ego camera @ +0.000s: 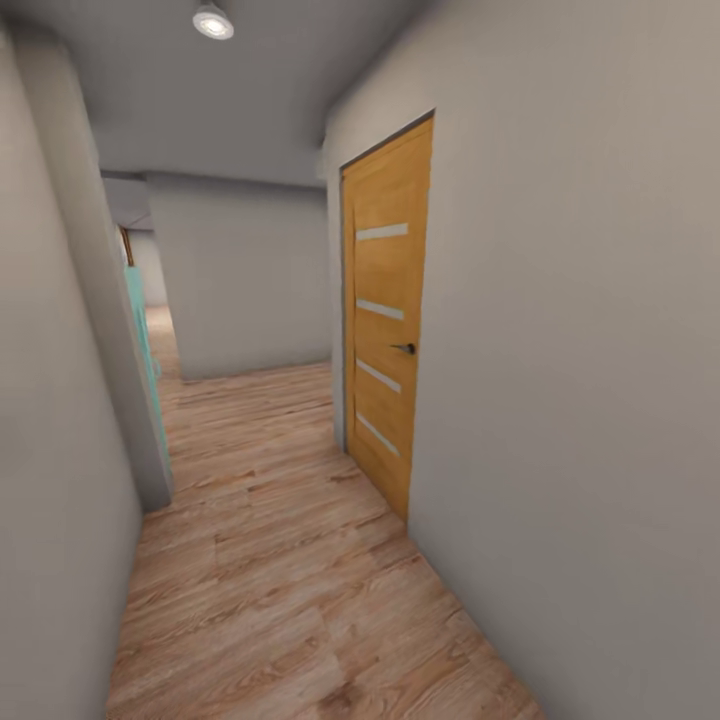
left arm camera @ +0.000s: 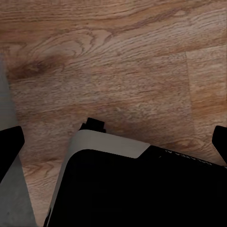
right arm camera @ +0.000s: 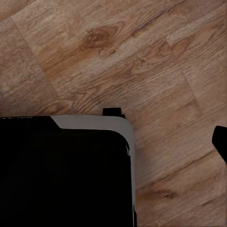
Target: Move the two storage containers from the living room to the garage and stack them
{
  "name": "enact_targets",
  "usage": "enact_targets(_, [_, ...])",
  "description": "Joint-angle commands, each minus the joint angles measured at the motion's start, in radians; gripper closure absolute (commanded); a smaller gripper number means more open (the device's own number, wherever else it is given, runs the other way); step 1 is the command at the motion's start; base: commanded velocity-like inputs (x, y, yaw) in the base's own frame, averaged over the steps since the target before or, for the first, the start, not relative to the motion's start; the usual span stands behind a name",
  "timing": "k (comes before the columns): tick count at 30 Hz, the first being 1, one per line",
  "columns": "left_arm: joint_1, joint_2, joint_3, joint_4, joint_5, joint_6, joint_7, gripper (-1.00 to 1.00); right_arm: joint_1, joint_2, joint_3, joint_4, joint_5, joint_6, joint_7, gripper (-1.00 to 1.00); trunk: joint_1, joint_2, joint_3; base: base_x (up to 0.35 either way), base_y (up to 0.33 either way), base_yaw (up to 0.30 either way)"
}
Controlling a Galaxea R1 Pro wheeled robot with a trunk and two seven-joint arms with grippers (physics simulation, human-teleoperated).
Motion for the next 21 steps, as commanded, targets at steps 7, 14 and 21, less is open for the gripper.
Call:
enact_targets(7, [-0.001, 0.001, -0.008, 0.001, 0.008, -0.001, 0.003, -1.00, -0.001, -0.001, 0.008, 0.003, -0.010, -0.004, 0.003, -1.00, 0.001, -0.001, -0.001, 0.286, 0.000, 0.228])
enact_targets(14, [-0.001, 0.001, -0.009, 0.001, 0.008, -0.001, 0.003, -1.00, -0.001, -0.001, 0.000, 0.004, -0.013, -0.006, 0.003, -1.00, 0.001, -0.001, -0.001, 0.317, 0.000, 0.207])
enact_targets(21, [-0.001, 0.001, -0.008, 0.001, 0.008, -0.001, 0.003, -1.00, -0.001, -0.002, -0.004, 0.004, -0.015, -0.007, 0.003, -1.00, 0.001, -0.001, -0.001, 0.320, 0.000, 0.232])
